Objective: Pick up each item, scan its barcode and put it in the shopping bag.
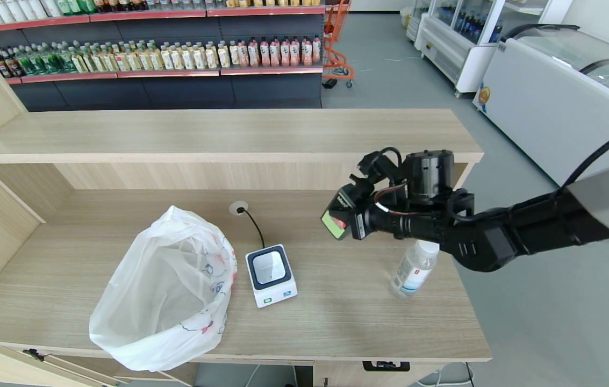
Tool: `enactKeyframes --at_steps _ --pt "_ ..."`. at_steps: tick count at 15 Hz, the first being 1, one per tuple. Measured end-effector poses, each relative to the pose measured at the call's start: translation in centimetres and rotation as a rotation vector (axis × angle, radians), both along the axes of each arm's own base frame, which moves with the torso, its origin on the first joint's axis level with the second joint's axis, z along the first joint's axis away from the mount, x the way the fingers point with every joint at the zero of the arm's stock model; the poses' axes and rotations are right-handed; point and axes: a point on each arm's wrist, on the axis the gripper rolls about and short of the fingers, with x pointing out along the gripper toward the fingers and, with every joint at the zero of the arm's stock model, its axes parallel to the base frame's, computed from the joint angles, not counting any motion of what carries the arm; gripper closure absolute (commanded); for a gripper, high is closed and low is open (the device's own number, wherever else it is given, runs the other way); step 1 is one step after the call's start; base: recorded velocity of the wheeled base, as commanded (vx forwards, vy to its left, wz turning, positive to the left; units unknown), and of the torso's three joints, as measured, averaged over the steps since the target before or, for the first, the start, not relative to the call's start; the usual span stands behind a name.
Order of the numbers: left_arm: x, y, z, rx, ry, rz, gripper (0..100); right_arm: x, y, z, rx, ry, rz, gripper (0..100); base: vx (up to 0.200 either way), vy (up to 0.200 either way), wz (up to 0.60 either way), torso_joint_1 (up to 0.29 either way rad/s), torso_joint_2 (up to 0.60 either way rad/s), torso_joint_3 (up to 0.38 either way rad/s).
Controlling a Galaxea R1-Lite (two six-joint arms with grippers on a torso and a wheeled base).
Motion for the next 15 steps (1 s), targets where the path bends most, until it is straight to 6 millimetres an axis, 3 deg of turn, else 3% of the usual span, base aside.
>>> enactKeyframes --at_steps 3,5,7,9,12,15 --pt "0.0 0.0 0.0 0.000 0.000 0.000 0 -2.4 -2.6 5.4 0.041 -0.127 -0.029 100 0.000 0.000 0.00 0.000 0.00 0.000" --pt "0.0 0.0 0.0 0.000 0.000 0.000 0 -5.5 -5.6 8.2 -0.076 -0.304 -0.040 100 0.000 0.000 0.00 0.000 0.00 0.000" --pt "0.0 0.0 0.0 0.000 0.000 0.000 0 -8.9 -9.0 8.5 -0.418 -0.568 -0.023 100 0.000 0.000 0.00 0.000 0.00 0.000" --pt "0.0 0.0 0.0 0.000 0.000 0.000 0 -11.6 -11.4 8.8 -0.734 -0.923 0.129 100 0.000 0.000 0.00 0.000 0.00 0.000" --pt "0.0 0.0 0.0 0.000 0.000 0.000 0 -14.9 -12.7 9.1 -0.954 -1.471 0.403 100 0.000 0.000 0.00 0.000 0.00 0.000" --pt "0.0 0.0 0.0 0.000 0.000 0.000 0 -17.7 -11.6 10.3 -1.030 -1.964 0.492 100 0.000 0.000 0.00 0.000 0.00 0.000"
